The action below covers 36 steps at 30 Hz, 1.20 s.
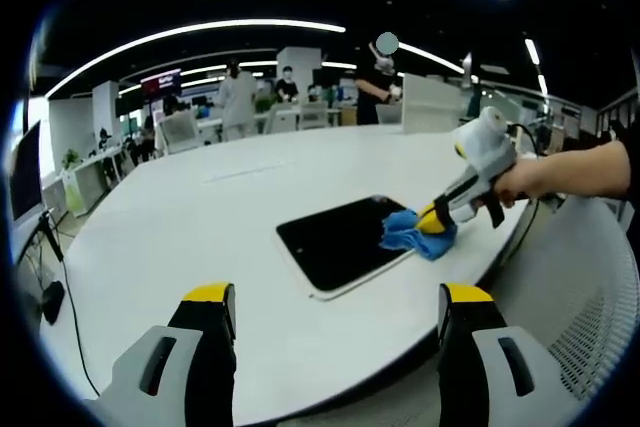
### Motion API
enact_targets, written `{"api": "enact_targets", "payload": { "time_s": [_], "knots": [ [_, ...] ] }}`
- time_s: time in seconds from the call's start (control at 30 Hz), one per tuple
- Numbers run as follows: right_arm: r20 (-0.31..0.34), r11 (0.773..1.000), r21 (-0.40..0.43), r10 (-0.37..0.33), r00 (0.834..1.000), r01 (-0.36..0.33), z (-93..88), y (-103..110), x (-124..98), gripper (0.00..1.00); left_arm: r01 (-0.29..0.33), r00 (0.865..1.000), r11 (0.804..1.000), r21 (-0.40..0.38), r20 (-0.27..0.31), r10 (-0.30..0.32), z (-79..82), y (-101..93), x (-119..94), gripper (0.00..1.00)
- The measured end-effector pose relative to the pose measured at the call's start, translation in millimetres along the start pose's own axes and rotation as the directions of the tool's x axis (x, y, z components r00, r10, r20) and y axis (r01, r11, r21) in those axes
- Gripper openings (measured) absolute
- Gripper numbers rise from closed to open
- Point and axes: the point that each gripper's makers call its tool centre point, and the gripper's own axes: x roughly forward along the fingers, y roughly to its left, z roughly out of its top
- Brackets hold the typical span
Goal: Wipe the mirror surface with the cleaning cloth until all visible marks leave the cleaned area.
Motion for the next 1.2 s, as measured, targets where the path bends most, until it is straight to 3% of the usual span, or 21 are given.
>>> {"api": "enact_targets", "payload": {
  "time_s": [0.27,0.63,1.2],
  "knots": [
    [-0.002,0.999,0.040,-0.019,1.000,0.019,-4.9,-9,-5,0.00,0.002,1.000,1.000,0.004,0.003,-0.002,0.5,-0.5,0,0.82],
    [-0.011,0.998,-0.048,-0.045,0.999,0.044,-4.1,-7,-4,0.00,-0.003,1.000,1.000,0.002,-0.004,0.003,-0.6,0.4,0,0.82],
    [-0.027,0.998,-0.013,-0.068,0.997,0.067,7.9,-26,10,0.00,-0.011,1.000,1.000,0.002,-0.002,0.011,-0.1,1.3,0,0.82]
  ]
}}
